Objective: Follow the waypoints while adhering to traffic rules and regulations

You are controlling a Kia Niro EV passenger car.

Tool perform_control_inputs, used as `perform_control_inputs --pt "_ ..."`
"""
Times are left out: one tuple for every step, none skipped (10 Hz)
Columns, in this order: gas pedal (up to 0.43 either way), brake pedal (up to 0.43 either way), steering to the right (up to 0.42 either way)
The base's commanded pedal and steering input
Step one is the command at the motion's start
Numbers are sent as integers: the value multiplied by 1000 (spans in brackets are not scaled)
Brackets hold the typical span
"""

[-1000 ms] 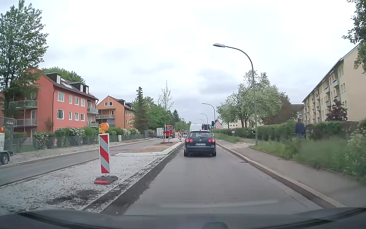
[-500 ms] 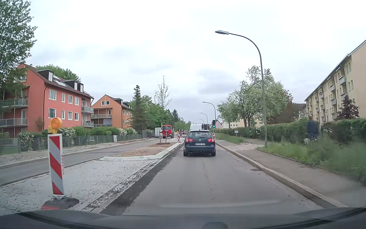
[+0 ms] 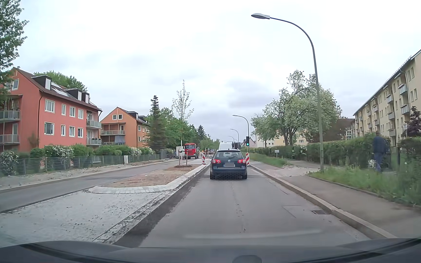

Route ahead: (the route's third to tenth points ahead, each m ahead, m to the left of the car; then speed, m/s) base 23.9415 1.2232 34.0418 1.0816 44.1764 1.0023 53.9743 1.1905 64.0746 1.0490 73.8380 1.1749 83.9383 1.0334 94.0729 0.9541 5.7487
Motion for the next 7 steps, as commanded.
perform_control_inputs --pt "118 0 1" --pt "110 0 1" --pt "110 0 1" --pt "110 0 1" --pt "110 0 1" --pt "110 0 1" --pt "110 0 1"
